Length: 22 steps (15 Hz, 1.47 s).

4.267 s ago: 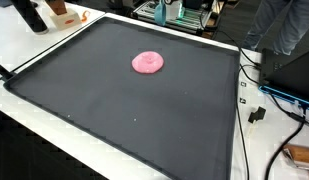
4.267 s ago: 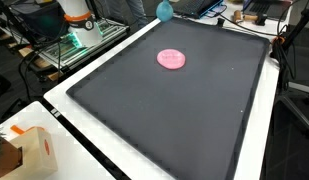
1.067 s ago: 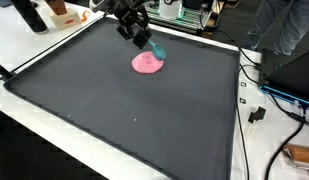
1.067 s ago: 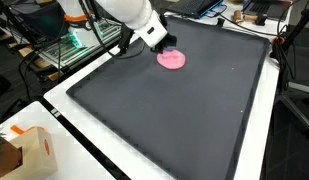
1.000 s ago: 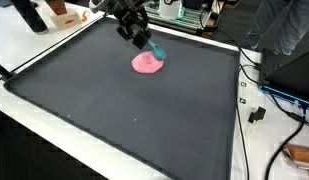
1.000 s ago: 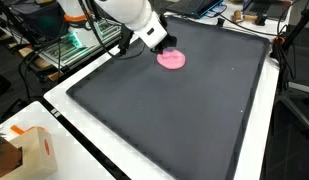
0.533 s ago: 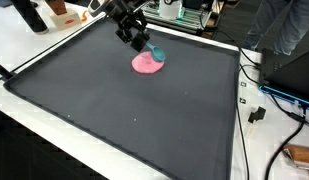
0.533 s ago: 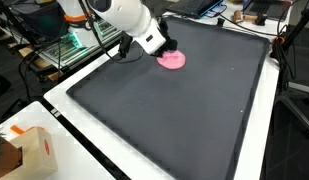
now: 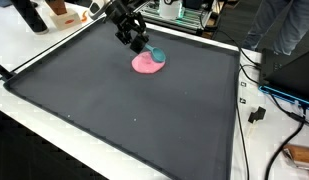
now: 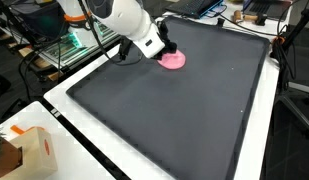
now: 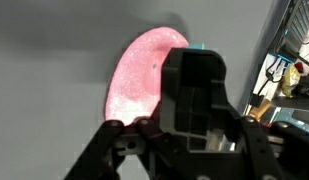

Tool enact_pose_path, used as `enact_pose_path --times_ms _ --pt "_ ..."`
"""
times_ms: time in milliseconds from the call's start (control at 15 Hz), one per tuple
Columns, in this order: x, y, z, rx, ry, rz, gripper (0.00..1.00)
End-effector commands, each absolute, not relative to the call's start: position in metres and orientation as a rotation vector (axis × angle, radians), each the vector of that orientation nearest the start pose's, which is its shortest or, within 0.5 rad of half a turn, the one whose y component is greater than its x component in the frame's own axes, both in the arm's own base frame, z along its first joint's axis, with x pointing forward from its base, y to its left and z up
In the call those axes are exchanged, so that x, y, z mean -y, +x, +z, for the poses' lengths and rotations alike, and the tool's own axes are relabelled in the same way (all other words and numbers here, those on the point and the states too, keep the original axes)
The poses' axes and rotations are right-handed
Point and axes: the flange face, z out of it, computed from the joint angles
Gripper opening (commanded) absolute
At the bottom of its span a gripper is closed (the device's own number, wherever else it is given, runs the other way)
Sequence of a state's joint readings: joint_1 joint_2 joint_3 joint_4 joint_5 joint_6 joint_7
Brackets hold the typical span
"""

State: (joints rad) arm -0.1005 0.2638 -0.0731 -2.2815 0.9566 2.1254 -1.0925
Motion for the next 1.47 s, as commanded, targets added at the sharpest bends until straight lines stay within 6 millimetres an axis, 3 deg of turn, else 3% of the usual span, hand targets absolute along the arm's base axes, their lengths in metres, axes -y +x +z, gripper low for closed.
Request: enact_pose_path --times_ms 0,533,1067,1200,1400 --pt "0.062 0.493 0.196 0.225 -2.426 -0.078 0.29" --pt "0.044 0.503 0.198 0.261 -2.417 -0.061 0.29" --pt "0.074 0.491 0.203 0.19 -2.445 -0.079 0.29" --pt "0.073 0.492 0.202 0.185 -2.443 -0.075 0.29" --pt "0.058 0.5 0.198 0.213 -2.43 -0.05 0.29"
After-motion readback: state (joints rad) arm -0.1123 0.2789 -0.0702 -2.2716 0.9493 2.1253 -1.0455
